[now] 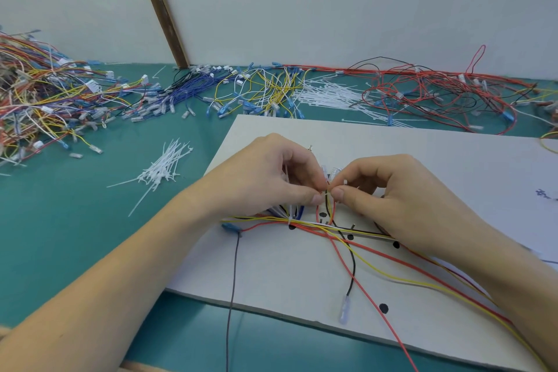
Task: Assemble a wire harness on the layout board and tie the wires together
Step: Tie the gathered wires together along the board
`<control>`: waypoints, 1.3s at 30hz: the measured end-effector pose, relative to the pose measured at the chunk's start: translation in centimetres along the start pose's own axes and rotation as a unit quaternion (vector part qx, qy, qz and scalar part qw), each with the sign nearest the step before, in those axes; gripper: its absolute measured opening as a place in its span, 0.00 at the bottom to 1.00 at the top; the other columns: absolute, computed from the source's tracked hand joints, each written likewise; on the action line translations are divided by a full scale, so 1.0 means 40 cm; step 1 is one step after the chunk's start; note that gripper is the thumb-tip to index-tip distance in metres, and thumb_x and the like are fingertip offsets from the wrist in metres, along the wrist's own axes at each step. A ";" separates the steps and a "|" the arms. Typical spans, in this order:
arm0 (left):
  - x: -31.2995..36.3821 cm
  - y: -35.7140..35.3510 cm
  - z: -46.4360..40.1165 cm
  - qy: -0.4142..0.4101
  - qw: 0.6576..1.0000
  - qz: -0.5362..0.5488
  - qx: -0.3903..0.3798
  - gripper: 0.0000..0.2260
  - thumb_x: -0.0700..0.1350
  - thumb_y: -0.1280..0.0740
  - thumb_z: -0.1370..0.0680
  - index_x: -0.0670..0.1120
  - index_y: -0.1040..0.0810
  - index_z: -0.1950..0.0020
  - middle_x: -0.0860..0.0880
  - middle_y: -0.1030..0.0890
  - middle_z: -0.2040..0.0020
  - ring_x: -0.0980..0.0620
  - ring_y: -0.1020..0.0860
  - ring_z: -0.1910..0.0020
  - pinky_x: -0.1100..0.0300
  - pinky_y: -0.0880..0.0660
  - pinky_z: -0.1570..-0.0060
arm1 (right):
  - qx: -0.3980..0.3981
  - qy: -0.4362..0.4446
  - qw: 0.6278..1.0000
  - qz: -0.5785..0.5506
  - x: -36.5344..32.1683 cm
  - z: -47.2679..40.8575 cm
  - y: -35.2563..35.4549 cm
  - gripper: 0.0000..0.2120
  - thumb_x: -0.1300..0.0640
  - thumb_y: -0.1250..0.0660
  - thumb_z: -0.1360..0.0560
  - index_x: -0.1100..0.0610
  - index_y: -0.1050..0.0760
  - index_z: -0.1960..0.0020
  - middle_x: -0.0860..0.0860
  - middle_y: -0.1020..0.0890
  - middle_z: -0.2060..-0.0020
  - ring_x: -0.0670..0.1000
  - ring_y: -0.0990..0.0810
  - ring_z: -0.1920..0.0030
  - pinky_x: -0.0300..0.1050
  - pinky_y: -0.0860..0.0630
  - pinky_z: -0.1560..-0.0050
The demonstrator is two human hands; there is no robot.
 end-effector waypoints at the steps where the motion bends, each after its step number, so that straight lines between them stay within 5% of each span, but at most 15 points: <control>1: 0.002 -0.002 0.000 -0.004 1.000 -0.013 0.001 0.04 0.43 0.21 0.26 0.50 0.13 0.55 0.55 0.15 0.63 0.60 0.24 0.68 0.70 0.30 0.67 | 0.000 -0.001 1.000 0.002 -0.001 0.001 -0.001 0.04 0.53 0.26 0.23 0.47 0.15 0.56 0.43 0.19 0.70 0.44 0.26 0.69 0.38 0.30 0.66; 10: 0.027 -0.006 0.029 -0.091 0.988 -0.098 -0.076 0.07 0.46 0.18 0.30 0.53 0.14 0.56 0.58 0.16 0.58 0.59 0.19 0.57 0.75 0.31 0.59 | -0.008 -0.012 1.000 -0.003 -0.002 0.000 -0.001 0.06 0.56 0.26 0.23 0.47 0.14 0.56 0.42 0.17 0.69 0.43 0.25 0.67 0.40 0.27 0.62; 18: 0.028 -0.007 0.027 -0.059 0.992 -0.071 -0.085 0.05 0.41 0.22 0.27 0.51 0.13 0.57 0.56 0.15 0.62 0.60 0.19 0.64 0.75 0.31 0.62 | -0.014 -0.013 1.000 0.000 0.001 0.001 -0.001 0.07 0.58 0.27 0.22 0.47 0.15 0.56 0.39 0.20 0.71 0.40 0.26 0.69 0.33 0.29 0.66; 31: 0.023 -0.021 0.022 -0.039 0.995 -0.049 -0.075 0.05 0.43 0.21 0.27 0.53 0.14 0.57 0.52 0.16 0.63 0.60 0.25 0.69 0.72 0.31 0.66 | -0.022 -0.019 1.000 -0.009 0.003 0.000 0.002 0.06 0.57 0.27 0.22 0.48 0.14 0.54 0.44 0.16 0.67 0.45 0.22 0.67 0.46 0.24 0.62; 39: 0.011 -0.022 0.017 -0.045 0.995 -0.041 -0.079 0.05 0.43 0.20 0.28 0.53 0.13 0.58 0.54 0.15 0.64 0.60 0.26 0.70 0.71 0.31 0.67 | -0.025 -0.014 0.999 -0.026 0.001 0.002 0.004 0.06 0.58 0.27 0.22 0.48 0.15 0.55 0.41 0.17 0.68 0.42 0.23 0.68 0.42 0.25 0.65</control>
Point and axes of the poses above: each hand's wrist, its own z-axis away from the middle knuckle, its own y-axis out of the back of the hand, x = y × z, the point moved 1 cm from there along -z, towards the middle knuckle
